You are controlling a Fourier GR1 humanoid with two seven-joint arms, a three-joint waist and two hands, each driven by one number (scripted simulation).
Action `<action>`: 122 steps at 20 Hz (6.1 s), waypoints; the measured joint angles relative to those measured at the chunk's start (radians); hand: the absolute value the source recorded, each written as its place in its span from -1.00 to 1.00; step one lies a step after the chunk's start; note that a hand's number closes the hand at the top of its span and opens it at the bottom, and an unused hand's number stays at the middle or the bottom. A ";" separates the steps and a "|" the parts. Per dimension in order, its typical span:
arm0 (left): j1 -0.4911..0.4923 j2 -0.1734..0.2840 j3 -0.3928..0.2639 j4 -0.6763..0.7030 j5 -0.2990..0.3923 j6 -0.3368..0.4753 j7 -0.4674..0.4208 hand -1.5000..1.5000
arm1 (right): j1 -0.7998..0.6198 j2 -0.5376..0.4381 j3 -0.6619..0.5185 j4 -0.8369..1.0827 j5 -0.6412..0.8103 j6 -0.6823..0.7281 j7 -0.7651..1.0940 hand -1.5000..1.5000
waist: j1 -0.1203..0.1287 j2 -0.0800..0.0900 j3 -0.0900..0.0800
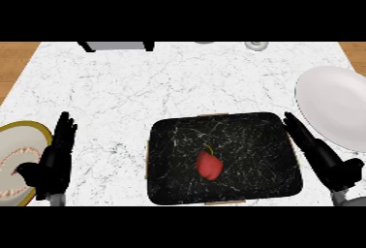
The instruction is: Pick the bell pepper from the tray and place it in the plate
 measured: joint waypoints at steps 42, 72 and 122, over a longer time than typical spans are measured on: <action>-0.057 -0.042 -0.124 0.048 0.076 -0.161 0.306 0.00 | 0.021 0.132 0.362 -0.769 1.417 -0.161 1.351 -1.00 | 0.005 -0.003 -0.045; -0.064 -0.068 -0.099 0.066 0.055 -0.180 0.302 0.00 | -0.196 0.541 0.426 -0.249 1.557 -0.015 1.446 -1.00 | -0.003 -0.004 -0.037; -0.020 -0.079 -0.051 0.040 0.046 -0.216 0.289 0.00 | 0.366 -0.219 0.125 -0.831 0.664 -0.751 0.342 1.00 | -0.025 0.000 -0.027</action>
